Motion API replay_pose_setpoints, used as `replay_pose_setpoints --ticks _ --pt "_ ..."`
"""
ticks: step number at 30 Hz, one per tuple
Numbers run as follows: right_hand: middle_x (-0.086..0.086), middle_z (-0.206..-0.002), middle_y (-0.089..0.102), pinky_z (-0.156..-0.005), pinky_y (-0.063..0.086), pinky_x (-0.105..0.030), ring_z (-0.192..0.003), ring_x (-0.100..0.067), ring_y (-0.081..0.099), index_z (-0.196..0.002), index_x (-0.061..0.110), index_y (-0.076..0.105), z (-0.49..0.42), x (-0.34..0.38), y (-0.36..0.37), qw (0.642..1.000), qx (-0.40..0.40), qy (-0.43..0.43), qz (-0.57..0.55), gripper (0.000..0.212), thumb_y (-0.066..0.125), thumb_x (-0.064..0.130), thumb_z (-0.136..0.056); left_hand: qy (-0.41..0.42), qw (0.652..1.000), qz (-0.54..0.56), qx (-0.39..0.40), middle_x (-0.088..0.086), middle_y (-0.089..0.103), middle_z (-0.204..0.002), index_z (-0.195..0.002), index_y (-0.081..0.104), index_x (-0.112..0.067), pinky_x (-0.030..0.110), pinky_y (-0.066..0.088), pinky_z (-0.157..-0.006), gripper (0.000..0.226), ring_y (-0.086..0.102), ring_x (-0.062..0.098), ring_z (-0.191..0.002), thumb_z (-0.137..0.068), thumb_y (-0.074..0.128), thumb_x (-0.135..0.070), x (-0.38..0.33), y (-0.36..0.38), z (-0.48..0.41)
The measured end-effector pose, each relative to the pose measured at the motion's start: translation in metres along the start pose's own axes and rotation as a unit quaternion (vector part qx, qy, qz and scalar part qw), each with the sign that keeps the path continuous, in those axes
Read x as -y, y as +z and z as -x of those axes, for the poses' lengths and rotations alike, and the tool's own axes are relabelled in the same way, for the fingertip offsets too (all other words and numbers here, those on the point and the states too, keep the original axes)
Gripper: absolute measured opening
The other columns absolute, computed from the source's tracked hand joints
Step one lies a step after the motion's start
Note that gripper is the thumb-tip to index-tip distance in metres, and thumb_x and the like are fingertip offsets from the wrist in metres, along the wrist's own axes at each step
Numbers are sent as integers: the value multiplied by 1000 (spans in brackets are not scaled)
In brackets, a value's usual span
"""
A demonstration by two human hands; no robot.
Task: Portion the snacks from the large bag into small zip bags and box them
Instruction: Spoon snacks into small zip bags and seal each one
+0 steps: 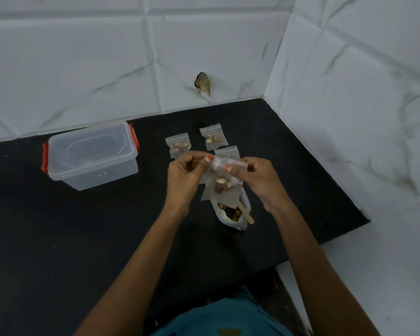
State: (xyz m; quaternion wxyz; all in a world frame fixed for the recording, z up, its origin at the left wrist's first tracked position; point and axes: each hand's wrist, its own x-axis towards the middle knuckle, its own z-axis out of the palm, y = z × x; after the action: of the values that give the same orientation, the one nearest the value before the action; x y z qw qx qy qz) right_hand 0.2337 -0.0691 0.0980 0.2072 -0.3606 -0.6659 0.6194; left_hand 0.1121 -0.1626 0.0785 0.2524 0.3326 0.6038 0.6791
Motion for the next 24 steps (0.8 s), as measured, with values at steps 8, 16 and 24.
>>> replay_pose_setpoints --ticks 8,16,24 --pt "3 -75 63 -59 48 -15 -69 -5 59 -73 19 62 -2 1 2 998 -49 -15 30 10 70 16 -78 10 1000 -21 16 -13 66 -79 -84 64 -21 15 51 -72 17 63 -2 -78 -88 57 -6 -2 4 1" --pt "4 -77 62 -57 46 -11 -65 2 59 -79 18 63 -2 2 1 998 -33 -42 39 9 67 11 -80 -1 1000 -15 17 -8 65 -84 -85 64 -19 13 51 -71 16 63 -3 -79 -89 56 -6 -1 4 2" --pt "2 -82 66 -62 52 -20 -73 -8 66 -86 16 62 0 0 2 998 -3 -57 22 10 69 11 -79 -20 999 -16 -32 -10 64 -87 -85 63 -26 26 54 -74 15 64 5 -84 -88 57 -12 5 4 3"
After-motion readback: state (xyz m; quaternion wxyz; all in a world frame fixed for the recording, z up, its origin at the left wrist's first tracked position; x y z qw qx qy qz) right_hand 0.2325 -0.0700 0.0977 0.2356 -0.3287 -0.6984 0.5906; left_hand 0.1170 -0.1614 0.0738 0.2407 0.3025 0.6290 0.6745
